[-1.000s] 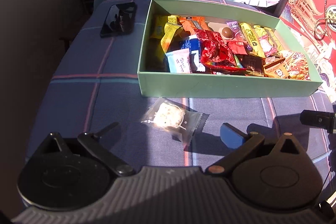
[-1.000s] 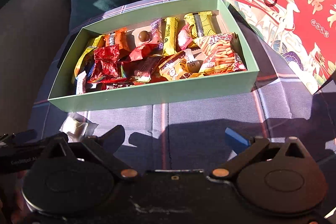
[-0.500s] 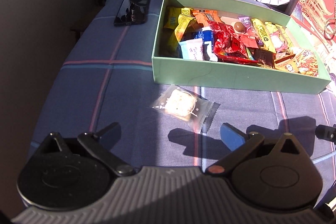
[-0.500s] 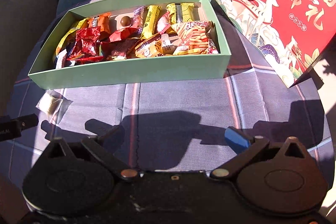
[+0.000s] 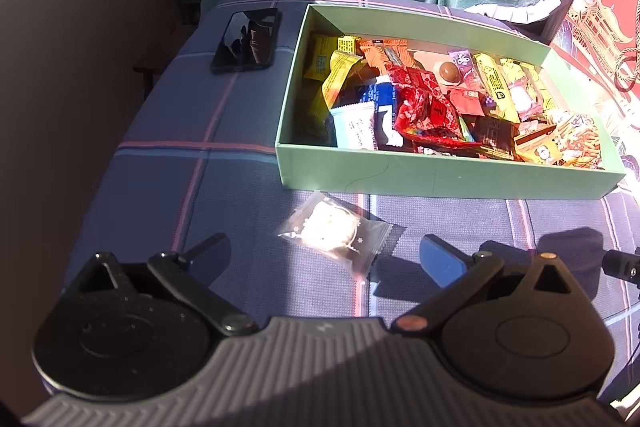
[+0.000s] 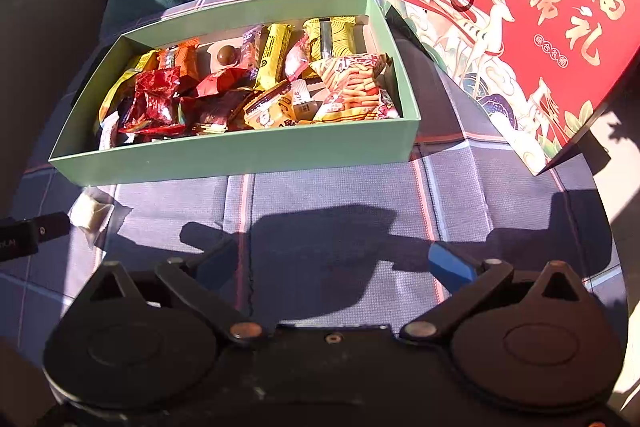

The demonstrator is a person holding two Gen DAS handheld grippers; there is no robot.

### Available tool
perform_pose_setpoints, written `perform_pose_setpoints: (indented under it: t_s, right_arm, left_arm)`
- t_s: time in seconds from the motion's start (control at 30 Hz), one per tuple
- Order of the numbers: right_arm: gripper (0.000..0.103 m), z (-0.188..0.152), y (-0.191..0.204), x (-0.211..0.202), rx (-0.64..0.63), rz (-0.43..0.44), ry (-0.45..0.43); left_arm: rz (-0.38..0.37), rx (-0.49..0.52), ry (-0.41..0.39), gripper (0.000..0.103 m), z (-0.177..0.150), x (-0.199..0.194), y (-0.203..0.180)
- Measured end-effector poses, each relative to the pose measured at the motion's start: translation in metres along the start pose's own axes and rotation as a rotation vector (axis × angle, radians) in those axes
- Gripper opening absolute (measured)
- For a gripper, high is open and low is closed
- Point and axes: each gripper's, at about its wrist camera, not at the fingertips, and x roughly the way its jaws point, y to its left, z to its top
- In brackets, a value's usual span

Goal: Organize snacks

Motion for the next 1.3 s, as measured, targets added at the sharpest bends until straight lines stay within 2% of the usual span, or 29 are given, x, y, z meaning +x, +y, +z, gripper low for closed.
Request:
perform_pose_setpoints:
  t_s: [1.03, 1.3]
  right_arm:
    - [0.103, 0.0087, 0.002, -0.0015, -0.027, -0.008, 0.014]
    - [0.103, 0.0093, -0.0005, 0.0011, -0.025, -0.006, 0.02]
  left_arm:
    - [0.033, 0.013, -0.019, 0.103, 0.0056, -0.0017, 0.0018]
    - [-0.022, 0.017, -0.003, 0.102, 0.0049, 0.0007, 0.0012]
